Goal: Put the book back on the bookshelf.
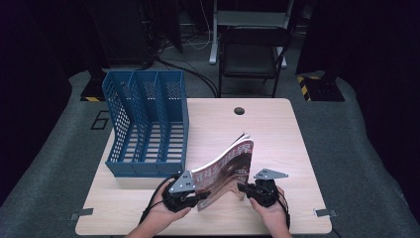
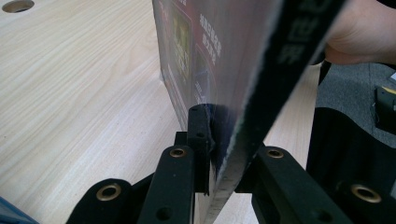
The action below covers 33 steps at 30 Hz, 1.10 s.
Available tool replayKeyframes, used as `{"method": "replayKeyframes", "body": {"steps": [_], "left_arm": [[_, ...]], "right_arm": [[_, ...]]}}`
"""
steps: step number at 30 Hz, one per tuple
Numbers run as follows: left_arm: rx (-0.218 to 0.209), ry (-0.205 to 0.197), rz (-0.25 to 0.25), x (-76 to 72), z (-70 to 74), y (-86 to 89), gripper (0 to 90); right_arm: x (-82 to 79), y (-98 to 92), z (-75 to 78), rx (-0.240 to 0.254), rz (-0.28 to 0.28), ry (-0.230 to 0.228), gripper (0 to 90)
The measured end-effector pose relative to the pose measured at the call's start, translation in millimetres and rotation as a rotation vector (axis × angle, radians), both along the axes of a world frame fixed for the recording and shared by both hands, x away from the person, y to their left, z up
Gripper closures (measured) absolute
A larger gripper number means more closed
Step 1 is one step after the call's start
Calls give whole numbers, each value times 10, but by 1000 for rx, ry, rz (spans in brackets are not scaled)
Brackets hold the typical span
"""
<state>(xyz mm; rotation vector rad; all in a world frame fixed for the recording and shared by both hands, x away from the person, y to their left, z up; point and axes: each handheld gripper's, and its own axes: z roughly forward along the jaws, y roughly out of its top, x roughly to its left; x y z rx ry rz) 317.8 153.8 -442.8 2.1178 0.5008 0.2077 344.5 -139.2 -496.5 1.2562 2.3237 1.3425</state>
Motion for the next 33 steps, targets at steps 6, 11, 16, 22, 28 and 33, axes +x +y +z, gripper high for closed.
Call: {"method": "replayKeyframes", "body": {"steps": [6,11,16,22,28,33], "left_arm": [[-8,21,8,5,5,16,748],[-20,36,6,9,33,24,692],[-43,50,2,25,89,19,602],[-65,64,12,35,189,8,520],[-62,81,30,25,282,-15,491],[-54,77,42,37,350,-17,462]], "right_arm": [[17,-3,-8,12,-1,13,836],[20,-20,-20,36,-6,27,822],[26,-28,-17,44,-1,30,812],[36,-49,-27,62,-9,48,770],[37,-52,-23,63,-11,46,734],[44,-65,-20,74,-10,35,703]]}}
